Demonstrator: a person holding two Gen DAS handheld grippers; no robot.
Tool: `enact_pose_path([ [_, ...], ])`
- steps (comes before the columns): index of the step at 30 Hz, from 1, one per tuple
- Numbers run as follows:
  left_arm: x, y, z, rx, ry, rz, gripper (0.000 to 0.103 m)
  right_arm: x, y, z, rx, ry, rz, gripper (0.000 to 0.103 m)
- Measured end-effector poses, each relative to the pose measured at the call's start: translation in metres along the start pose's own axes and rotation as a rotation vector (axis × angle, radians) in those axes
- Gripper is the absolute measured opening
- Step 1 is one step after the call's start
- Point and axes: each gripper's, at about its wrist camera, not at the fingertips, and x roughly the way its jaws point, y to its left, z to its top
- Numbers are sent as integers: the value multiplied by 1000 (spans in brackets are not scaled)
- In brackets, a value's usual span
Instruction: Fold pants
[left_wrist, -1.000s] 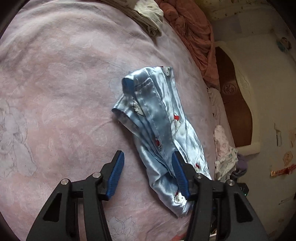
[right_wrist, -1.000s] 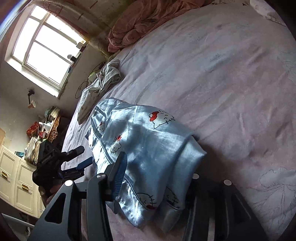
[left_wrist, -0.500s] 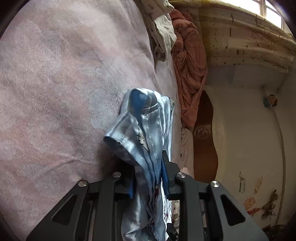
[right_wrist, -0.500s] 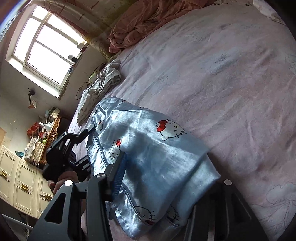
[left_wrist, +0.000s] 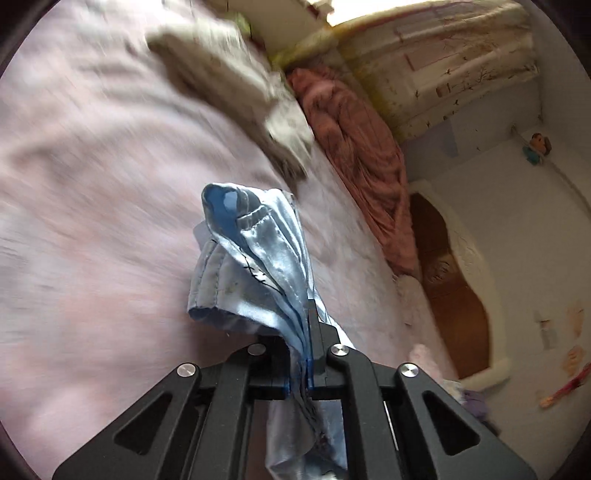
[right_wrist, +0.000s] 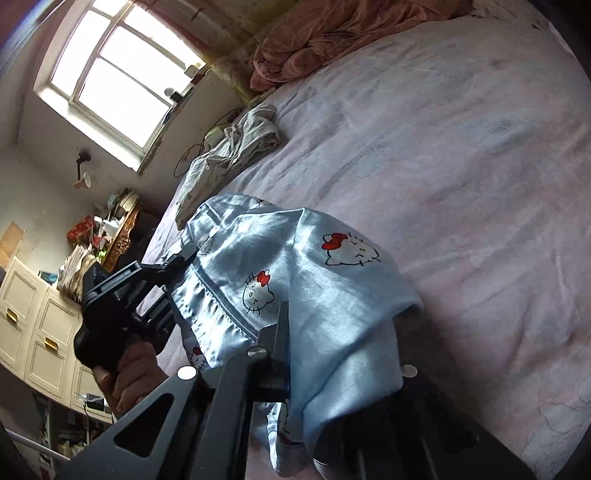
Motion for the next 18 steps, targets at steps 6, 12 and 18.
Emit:
enact_pose_path([
  [6, -76, 6, -33, 104, -225, 285, 5, 48, 49, 10, -145, 140, 40, 5],
  [12, -94, 43, -55, 206, -106, 410, 23, 72, 81, -3, -285, 179, -1, 5],
  [18, -120, 65, -46, 262, 10, 365, 50, 74, 51, 7, -178, 236, 35, 41],
])
